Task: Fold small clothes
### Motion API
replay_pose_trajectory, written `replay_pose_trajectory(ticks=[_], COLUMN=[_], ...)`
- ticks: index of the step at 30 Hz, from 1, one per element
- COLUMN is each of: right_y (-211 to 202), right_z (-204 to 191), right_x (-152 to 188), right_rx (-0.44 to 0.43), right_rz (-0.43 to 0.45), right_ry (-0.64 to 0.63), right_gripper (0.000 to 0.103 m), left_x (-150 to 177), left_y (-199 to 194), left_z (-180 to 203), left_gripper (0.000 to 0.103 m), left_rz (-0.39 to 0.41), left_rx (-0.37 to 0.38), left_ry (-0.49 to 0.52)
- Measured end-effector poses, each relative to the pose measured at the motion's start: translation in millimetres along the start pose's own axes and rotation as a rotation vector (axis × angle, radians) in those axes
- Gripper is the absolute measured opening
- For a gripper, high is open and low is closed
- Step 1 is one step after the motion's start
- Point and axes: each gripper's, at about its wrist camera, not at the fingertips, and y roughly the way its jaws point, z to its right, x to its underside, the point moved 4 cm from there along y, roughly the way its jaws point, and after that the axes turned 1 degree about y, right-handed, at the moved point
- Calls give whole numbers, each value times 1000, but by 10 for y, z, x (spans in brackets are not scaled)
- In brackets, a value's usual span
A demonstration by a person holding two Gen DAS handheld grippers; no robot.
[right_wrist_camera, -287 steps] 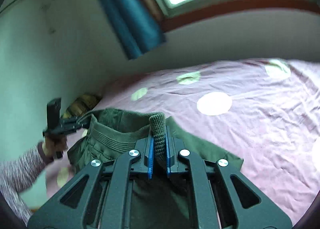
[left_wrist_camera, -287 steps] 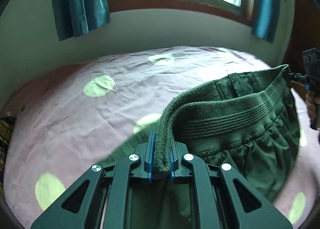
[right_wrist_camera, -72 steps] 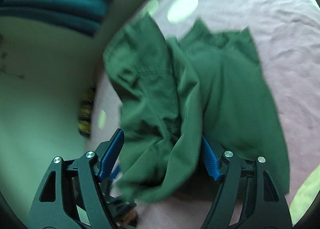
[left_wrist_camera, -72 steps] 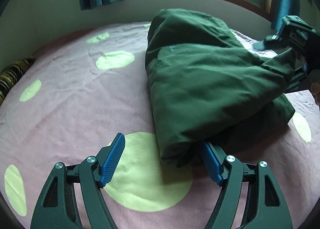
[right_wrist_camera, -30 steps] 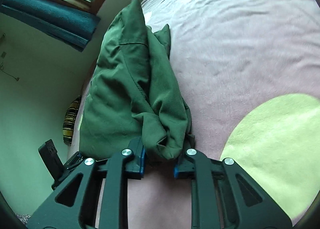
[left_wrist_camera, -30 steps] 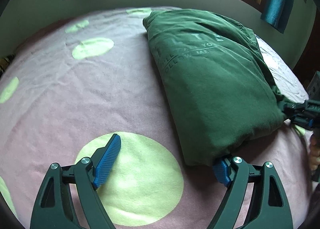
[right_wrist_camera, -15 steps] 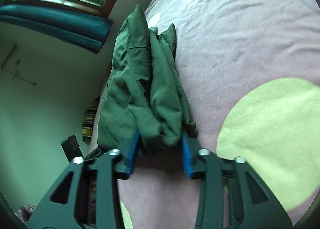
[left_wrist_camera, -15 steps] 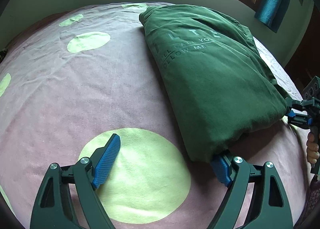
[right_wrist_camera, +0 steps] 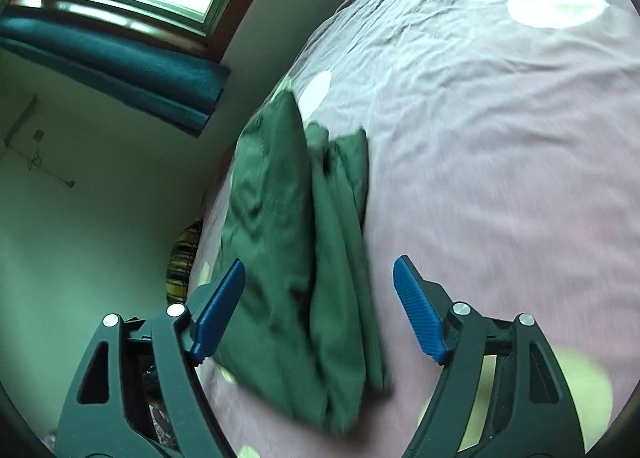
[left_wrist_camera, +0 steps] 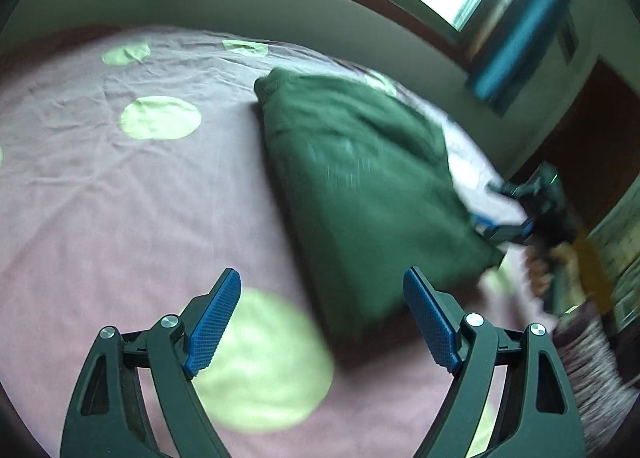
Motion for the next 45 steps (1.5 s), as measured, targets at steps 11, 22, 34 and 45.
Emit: replay_pose_trajectory(ticks=[11, 22, 34, 45], right_y=[776, 1117, 1104, 1078], right_z=[66, 211, 295, 307], right_x=[-668, -846, -852, -846], right_rx=[13, -4, -36, -60], right_rz=[-93, -154, -124, -141], right_ry=[-44, 3, 24, 11], right_gripper=[80, 24, 14, 14], left_x=[-1119, -1460, -1493, -1492], left_y=[1214, 1777, 1836, 1834], left_z=[-535, -577, -547, -537], left_gripper=[83, 64, 63, 63], left_rz=[-47, -95, -69, -71], left_rx=[81, -51, -137, -138], left_ry=[-173, -101, -41, -43])
